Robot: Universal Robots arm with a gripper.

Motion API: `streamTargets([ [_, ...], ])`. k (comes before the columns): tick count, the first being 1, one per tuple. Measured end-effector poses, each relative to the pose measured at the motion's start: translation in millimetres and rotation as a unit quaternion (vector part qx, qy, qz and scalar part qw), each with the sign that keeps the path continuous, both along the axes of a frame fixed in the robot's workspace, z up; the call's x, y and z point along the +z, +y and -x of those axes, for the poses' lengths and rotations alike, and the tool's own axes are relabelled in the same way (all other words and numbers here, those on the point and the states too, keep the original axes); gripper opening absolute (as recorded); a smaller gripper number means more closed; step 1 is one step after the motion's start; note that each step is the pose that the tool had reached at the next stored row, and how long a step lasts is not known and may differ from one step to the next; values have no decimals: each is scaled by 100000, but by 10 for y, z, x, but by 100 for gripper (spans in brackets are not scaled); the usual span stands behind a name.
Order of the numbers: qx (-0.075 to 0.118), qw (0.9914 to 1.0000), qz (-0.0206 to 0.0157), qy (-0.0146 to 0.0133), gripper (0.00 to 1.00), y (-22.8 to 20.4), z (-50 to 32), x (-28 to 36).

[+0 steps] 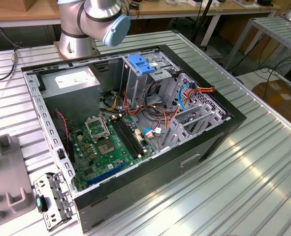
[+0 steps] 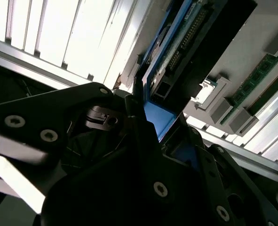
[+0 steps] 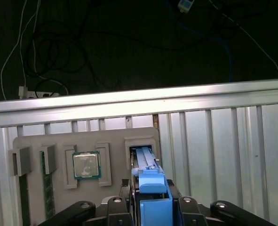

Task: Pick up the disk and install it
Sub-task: 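Pick up the disk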

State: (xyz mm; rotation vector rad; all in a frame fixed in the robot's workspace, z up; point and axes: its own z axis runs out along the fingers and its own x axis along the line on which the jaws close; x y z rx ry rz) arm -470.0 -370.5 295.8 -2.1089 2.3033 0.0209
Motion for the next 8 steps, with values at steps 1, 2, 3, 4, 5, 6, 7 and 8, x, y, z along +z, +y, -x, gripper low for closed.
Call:
streamTargets([
  [1, -1, 100000, -2, -2, 38, 0, 0, 0],
  [2, -1, 100000, -2, -3, 38, 0, 0, -1],
  [3, -2, 100000, -1, -2, 38, 0, 0, -1],
  [4, -3, 100000, 2, -1, 37, 0, 0, -1],
  [5, -4, 100000, 7, -1, 37, 0, 0, -1],
  [6, -2, 100000, 8, -1, 37, 0, 0, -1],
  [7, -2, 100000, 9, -3, 37, 0, 0, -1],
  [8, -2, 100000, 10, -3, 37, 0, 0, -1],
])
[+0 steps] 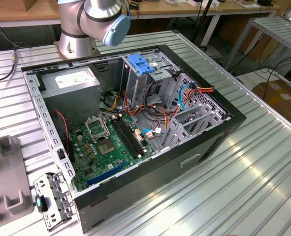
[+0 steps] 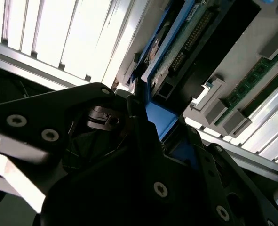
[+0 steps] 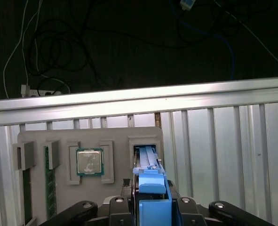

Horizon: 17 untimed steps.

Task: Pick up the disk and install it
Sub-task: 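Pick up the disk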

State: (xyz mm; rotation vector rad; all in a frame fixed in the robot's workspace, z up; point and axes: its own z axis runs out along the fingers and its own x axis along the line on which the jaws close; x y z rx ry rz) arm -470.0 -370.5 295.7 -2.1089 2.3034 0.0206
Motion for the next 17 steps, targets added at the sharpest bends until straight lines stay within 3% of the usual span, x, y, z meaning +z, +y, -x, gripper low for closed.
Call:
streamTargets([
  [2, 0, 100000, 0, 1, 37, 0, 0, 0],
  [6, 3712, 99931, 0, -59, 37, -2, 0, -3],
  [17, 4340, 99906, -1, -49, 37, -2, 0, -3],
])
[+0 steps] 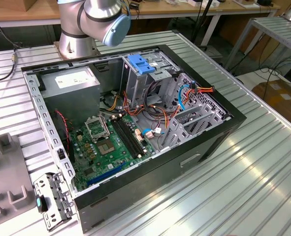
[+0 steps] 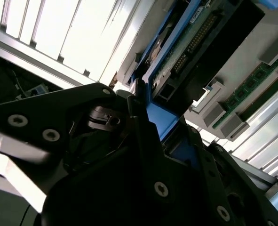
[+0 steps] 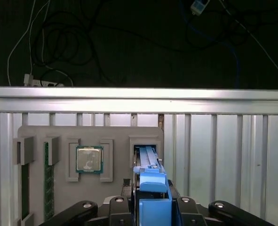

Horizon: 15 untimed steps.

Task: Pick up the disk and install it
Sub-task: 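Pick up the disk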

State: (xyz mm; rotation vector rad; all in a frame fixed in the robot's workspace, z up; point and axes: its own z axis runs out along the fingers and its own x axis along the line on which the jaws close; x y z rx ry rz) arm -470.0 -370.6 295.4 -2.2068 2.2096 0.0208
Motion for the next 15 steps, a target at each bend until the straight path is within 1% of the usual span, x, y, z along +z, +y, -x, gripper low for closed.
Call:
streamTargets([
  [2, -559, 99998, 1, -1, 37, 0, 0, 0],
  [15, -575, 99998, -6, -15, 37, 0, 0, 6],
])
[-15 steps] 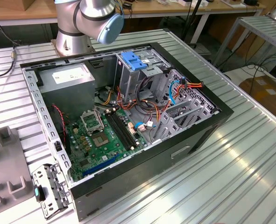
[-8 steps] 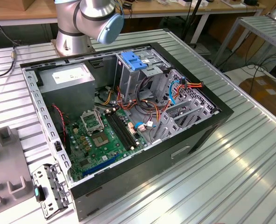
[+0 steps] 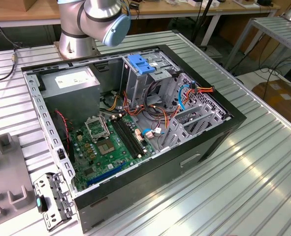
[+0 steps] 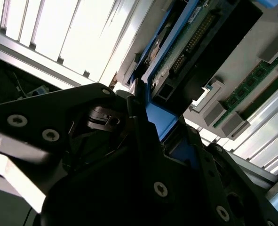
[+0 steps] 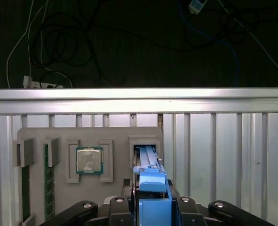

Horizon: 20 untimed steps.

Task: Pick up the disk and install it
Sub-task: 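Pick up the disk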

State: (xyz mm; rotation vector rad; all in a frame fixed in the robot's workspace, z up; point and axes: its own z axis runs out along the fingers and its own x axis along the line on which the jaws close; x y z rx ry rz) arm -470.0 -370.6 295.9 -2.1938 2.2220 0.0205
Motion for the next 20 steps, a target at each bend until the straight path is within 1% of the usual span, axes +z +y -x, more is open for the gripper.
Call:
streamTargets([
  [8, 0, 100000, 5, 9, 37, 0, 0, 99],
  [9, -1, 100000, 6, 12, 37, 0, 0, 129],
  [11, 0, 100000, 5, 7, 37, 0, 0, 163],
  [12, 0, 100000, 7, 10, 37, 0, 0, 192],
  [14, 0, 100000, 6, 10, 37, 0, 0, 231],
  [15, -1, 100000, 0, 8, 37, 0, 0, 273],
  [20, 0, 100000, 4, 5, 37, 0, 0, 388],
])
